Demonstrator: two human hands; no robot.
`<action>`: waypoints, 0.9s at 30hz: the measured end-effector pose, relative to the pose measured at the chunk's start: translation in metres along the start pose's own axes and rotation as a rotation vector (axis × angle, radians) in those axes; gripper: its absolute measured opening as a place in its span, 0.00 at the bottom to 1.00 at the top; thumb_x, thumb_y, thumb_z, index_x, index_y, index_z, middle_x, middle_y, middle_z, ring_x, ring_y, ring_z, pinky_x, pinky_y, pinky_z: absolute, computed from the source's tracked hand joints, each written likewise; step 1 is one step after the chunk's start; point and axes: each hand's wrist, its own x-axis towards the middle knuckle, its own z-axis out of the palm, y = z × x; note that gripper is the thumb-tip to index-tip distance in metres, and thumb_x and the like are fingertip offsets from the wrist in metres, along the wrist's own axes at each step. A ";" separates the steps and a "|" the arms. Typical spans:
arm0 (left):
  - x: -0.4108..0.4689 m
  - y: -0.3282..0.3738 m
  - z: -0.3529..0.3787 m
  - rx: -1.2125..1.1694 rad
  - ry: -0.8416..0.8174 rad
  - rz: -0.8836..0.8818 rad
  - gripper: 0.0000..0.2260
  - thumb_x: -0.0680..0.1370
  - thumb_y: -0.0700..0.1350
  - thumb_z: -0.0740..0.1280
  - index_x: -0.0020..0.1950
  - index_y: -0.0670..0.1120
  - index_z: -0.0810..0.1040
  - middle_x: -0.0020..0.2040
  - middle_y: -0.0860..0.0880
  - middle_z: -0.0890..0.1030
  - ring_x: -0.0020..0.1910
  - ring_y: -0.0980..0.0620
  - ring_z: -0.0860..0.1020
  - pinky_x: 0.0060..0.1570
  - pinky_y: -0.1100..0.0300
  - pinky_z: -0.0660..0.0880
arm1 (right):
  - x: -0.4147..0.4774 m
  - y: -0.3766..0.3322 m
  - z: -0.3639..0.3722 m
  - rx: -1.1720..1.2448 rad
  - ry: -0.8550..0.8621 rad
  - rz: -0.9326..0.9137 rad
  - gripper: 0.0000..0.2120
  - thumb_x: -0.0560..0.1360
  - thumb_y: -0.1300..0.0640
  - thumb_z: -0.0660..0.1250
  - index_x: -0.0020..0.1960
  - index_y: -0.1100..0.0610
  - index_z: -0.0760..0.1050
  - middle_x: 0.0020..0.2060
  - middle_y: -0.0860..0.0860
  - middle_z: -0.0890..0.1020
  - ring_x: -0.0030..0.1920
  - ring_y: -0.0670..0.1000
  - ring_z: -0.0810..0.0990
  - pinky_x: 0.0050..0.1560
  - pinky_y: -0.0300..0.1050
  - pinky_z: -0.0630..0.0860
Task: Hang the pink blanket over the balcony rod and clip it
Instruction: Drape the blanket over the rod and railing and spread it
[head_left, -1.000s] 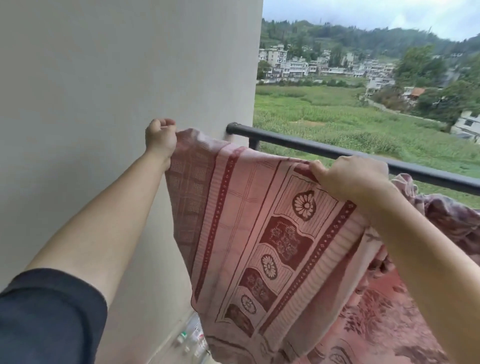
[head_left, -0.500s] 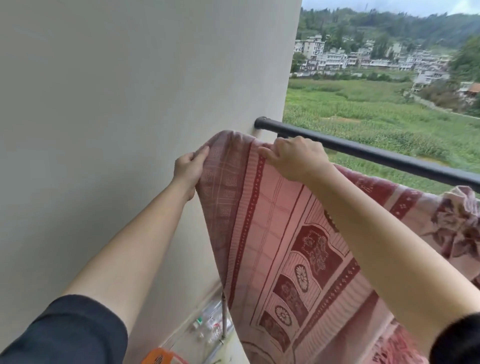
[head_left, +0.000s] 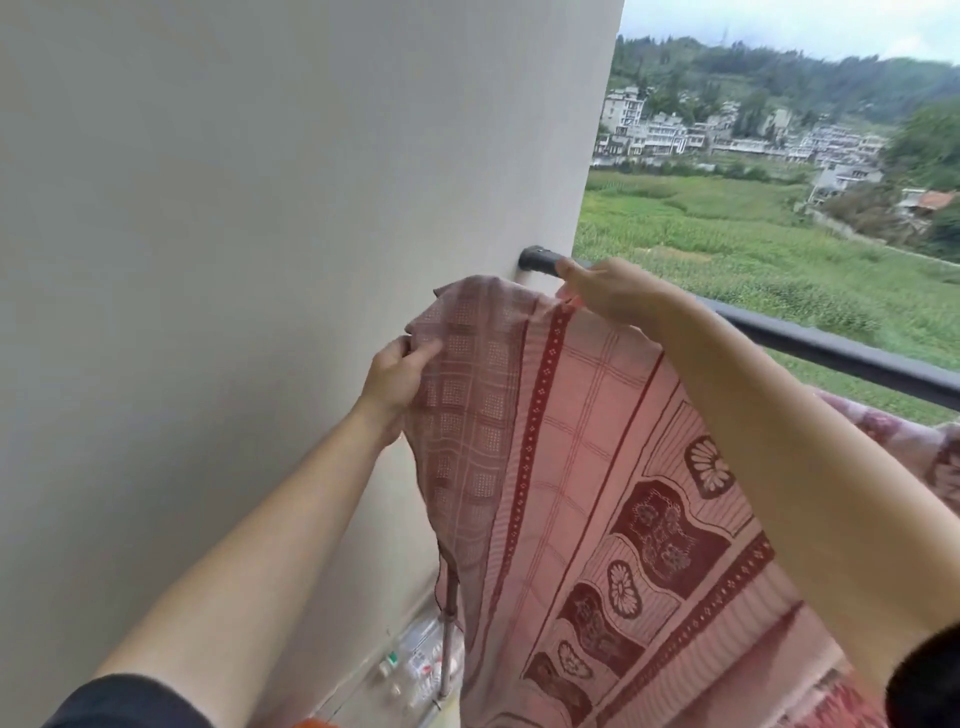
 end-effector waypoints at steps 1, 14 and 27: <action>0.000 0.008 0.002 -0.070 -0.005 0.022 0.04 0.78 0.44 0.69 0.51 0.45 0.80 0.45 0.47 0.85 0.43 0.50 0.83 0.40 0.58 0.78 | 0.010 -0.006 -0.002 0.041 0.043 -0.013 0.24 0.84 0.43 0.51 0.58 0.60 0.77 0.52 0.52 0.79 0.51 0.56 0.78 0.49 0.48 0.72; 0.027 0.064 0.019 -0.055 0.029 0.299 0.05 0.81 0.47 0.67 0.51 0.49 0.82 0.47 0.50 0.83 0.45 0.56 0.81 0.47 0.62 0.78 | 0.029 -0.014 0.010 -0.031 0.354 -0.171 0.17 0.76 0.41 0.68 0.53 0.53 0.85 0.42 0.48 0.83 0.35 0.45 0.76 0.31 0.36 0.67; 0.054 0.047 0.006 0.736 0.427 0.209 0.14 0.80 0.51 0.63 0.50 0.41 0.81 0.50 0.40 0.82 0.52 0.39 0.78 0.46 0.54 0.72 | -0.029 0.023 0.007 -0.401 0.167 -0.073 0.33 0.79 0.31 0.45 0.43 0.51 0.81 0.36 0.48 0.82 0.38 0.51 0.82 0.43 0.53 0.82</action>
